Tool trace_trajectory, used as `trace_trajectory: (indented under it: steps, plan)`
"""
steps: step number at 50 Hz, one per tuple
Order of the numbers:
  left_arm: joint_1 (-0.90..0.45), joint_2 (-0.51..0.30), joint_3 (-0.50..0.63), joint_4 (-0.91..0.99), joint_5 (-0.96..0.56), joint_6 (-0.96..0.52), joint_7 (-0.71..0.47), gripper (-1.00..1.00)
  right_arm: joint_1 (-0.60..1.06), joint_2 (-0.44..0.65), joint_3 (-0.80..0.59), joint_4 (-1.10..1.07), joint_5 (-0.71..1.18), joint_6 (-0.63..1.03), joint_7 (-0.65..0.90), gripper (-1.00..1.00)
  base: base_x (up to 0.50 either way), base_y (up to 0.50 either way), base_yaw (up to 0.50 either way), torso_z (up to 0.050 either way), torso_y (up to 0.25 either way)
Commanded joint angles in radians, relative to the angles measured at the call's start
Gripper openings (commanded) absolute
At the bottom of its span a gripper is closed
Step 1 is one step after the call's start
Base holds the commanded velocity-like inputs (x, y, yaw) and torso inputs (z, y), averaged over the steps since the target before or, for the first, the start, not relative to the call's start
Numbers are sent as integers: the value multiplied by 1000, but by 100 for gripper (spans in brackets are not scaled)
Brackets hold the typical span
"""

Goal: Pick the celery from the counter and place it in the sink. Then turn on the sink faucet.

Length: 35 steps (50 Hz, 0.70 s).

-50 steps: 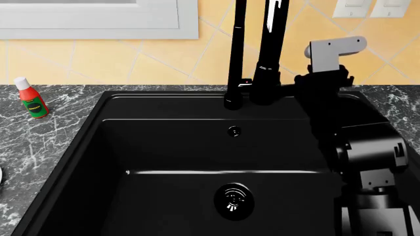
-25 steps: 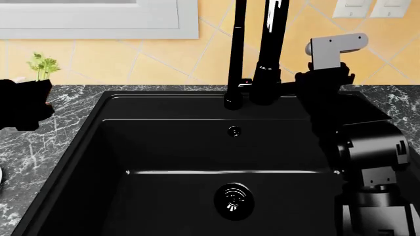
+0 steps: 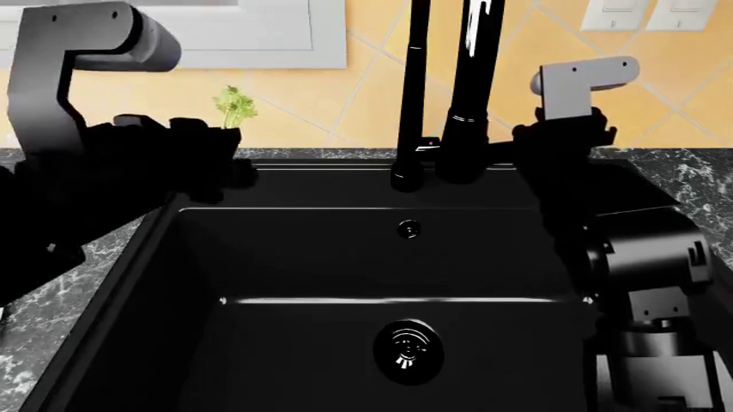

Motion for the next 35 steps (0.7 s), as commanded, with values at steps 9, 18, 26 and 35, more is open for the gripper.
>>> trace_trajectory:
  steps: [9, 18, 26, 35]
  plan:
    - [21, 186, 173, -63, 126, -41, 9, -100, 6, -4, -10, 25, 2, -18, 1, 100, 0, 0, 0, 0, 0]
    - [79, 227, 235, -48, 161, -49, -15, -100, 7, 0, -13, 25, 2, -16, 4, 100, 0, 0, 0, 0, 0]
    - [131, 256, 299, -73, 234, -62, -21, -100, -4, 3, -8, 11, 9, -16, 8, 100, 0, 0, 0, 0, 0]
    - [190, 289, 352, -98, 295, -61, 5, -100, -8, 5, -9, 17, 11, -24, 8, 100, 0, 0, 0, 0, 0]
